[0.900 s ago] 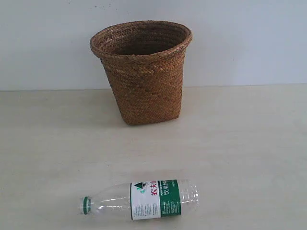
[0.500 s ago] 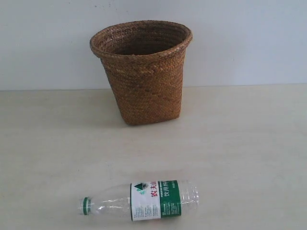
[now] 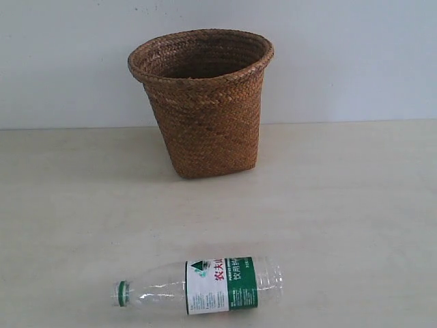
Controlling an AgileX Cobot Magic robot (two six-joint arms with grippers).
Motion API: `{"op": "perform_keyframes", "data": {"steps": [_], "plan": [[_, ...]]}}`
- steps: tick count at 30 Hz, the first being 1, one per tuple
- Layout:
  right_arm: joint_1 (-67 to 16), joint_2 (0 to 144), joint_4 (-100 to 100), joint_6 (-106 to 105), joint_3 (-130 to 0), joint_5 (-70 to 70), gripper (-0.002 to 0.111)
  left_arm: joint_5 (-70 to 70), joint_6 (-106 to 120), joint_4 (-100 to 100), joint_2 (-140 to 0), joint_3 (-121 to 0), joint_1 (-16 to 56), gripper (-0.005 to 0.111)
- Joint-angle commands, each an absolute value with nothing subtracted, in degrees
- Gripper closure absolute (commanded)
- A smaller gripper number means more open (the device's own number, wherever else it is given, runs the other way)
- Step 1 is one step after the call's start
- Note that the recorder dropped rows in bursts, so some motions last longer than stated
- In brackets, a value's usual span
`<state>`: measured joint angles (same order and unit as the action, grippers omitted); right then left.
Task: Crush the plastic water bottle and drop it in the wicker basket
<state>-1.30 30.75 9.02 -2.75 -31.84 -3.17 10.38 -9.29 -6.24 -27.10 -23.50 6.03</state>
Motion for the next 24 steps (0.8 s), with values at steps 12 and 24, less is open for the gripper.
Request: {"op": "perform_keyframes", "data": {"steps": [12,24], "plan": [[-1.10,53.10,8.54,-16.55,-48.73,17.82,0.108,-17.21,2.96,3.80,-53.51,-42.03,6.12,0.102],[-1.73,66.13,28.40,-41.34,-58.93,48.62,0.108,-33.17,43.61,-12.55,-66.72,-44.20,15.31,0.102]]}}
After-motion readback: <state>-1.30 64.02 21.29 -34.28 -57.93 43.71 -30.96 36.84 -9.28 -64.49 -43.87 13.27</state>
